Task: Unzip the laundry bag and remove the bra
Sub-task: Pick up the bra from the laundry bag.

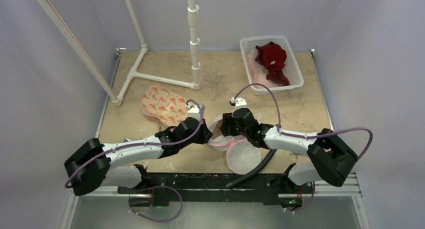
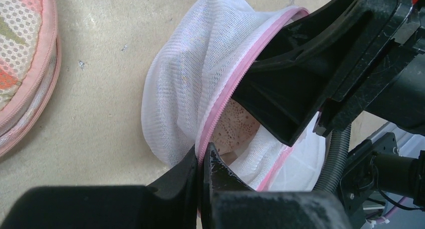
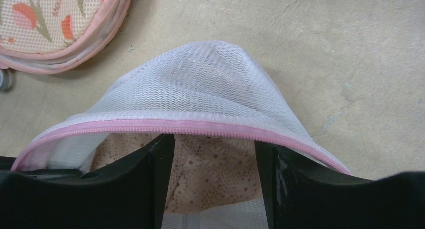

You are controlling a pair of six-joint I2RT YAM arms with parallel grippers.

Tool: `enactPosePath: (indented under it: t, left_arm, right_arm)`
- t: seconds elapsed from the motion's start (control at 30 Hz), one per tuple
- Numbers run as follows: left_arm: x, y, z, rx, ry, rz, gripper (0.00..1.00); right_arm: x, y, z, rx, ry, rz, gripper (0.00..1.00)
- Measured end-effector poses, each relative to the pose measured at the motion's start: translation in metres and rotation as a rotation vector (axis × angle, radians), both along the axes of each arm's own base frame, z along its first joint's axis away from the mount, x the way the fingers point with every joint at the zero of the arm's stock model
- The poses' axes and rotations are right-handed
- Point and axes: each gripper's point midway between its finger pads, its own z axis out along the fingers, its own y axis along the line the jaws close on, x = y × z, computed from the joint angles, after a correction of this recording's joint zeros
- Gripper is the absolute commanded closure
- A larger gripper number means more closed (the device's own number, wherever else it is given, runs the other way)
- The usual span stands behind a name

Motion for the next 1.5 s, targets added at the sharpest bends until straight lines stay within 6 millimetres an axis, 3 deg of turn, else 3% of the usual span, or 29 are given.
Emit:
enactPosePath:
  t: [0.07, 0.23, 0.5, 0.77, 0.8, 0.87, 0.9, 0.97, 1.17, 1.5]
  left_arm:
    - [0.000, 0.000, -0.001, 0.002, 0.001, 0.000, 1.00]
    - [0.000, 0.000, -0.004, 0.008, 0.005, 0.000, 1.00]
    - [0.000, 0.001, -0.008, 0.012, 0.008, 0.000, 1.00]
    - [-0.002, 0.003, -0.011, 0.020, 0.014, 0.001, 1.00]
    - [-0.002, 0.003, -0.011, 0.020, 0.014, 0.001, 1.00]
    - [-0.002, 0.003, -0.012, 0.022, 0.015, 0.001, 1.00]
    - [-0.002, 0.003, -0.012, 0.021, 0.015, 0.001, 1.00]
    - [-0.002, 0.003, -0.012, 0.020, 0.014, 0.002, 1.00]
    - [-0.002, 0.003, -0.012, 0.017, 0.015, 0.002, 1.00]
    - [-0.003, 0.002, -0.022, 0.035, 0.038, 0.004, 1.00]
  right_arm:
    - [-0.001, 0.004, -0.001, 0.014, 0.007, 0.012, 0.42]
    - [-0.004, 0.014, -0.002, 0.059, 0.033, 0.044, 0.69]
    - [-0.008, 0.020, 0.006, 0.100, 0.041, 0.066, 0.98]
    - [-0.009, 0.020, 0.045, 0.171, -0.026, 0.075, 1.00]
    - [-0.010, 0.019, 0.049, 0.177, -0.033, 0.075, 0.93]
    - [-0.012, 0.017, 0.057, 0.187, -0.044, 0.076, 0.66]
    - [-0.012, 0.017, 0.060, 0.191, -0.052, 0.077, 0.57]
    - [-0.012, 0.016, 0.064, 0.197, -0.059, 0.075, 0.50]
    - [-0.010, 0.014, 0.046, 0.151, -0.034, 0.067, 0.44]
    - [0.010, -0.003, 0.013, 0.077, -0.039, -0.030, 0.33]
